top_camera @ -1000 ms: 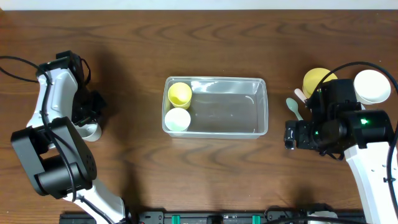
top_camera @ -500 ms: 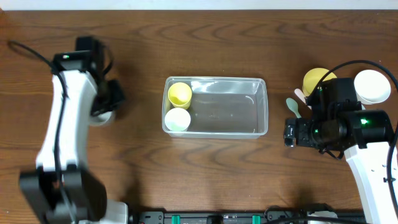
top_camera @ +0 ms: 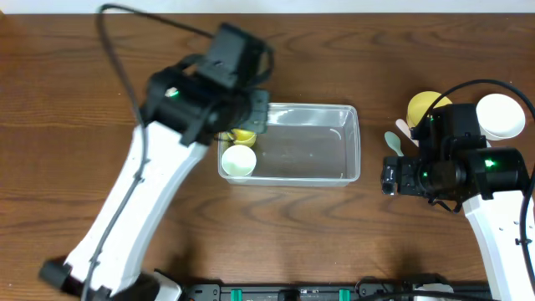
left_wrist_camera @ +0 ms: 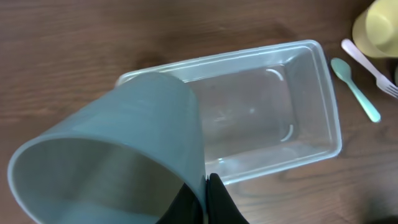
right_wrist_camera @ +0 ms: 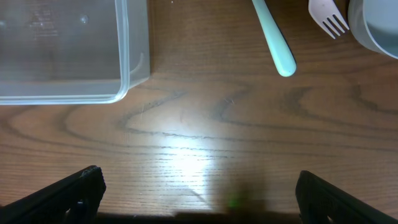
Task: Pack container
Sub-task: 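Stack the light blue cup onto the yellow cup in the container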
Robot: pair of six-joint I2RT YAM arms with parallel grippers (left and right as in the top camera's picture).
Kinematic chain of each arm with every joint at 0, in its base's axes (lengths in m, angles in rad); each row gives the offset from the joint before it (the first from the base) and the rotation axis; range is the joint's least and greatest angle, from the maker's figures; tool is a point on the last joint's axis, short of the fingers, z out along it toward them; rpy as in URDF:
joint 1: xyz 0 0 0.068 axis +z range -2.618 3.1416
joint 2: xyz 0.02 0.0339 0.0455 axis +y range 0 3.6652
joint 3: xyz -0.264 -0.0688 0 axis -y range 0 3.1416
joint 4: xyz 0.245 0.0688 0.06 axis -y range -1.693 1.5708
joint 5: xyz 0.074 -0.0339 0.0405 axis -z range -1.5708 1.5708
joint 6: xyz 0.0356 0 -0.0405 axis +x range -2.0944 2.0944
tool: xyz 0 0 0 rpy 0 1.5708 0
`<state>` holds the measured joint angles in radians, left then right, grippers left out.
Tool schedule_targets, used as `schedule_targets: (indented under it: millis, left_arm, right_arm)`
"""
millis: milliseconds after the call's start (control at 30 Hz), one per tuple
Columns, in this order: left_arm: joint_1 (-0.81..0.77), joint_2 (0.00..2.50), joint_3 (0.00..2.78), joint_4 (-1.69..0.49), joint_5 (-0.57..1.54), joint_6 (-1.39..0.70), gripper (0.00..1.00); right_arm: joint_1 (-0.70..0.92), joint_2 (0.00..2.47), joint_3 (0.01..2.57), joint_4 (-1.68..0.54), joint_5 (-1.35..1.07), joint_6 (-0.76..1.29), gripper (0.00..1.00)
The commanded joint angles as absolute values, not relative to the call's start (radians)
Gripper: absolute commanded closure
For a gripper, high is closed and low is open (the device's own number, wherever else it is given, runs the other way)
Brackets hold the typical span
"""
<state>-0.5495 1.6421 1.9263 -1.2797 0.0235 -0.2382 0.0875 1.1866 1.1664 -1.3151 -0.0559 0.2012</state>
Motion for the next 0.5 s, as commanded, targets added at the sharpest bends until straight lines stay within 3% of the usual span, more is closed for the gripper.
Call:
schedule_targets:
  millis: [0,467]
  left_arm:
    - [-0.57,1.752,1.958,-1.282,0.025,-0.217,0.94]
    - [-0.579,2.037,1.957,-1.254,0.08,-0.13,0.94]
  right_arm:
    - [0.085,1.189,1.184,-1.313,-0.053,0.205,0.01]
    - [0.085,1.189,1.184,-1.312,-0.052,0.205,0.01]
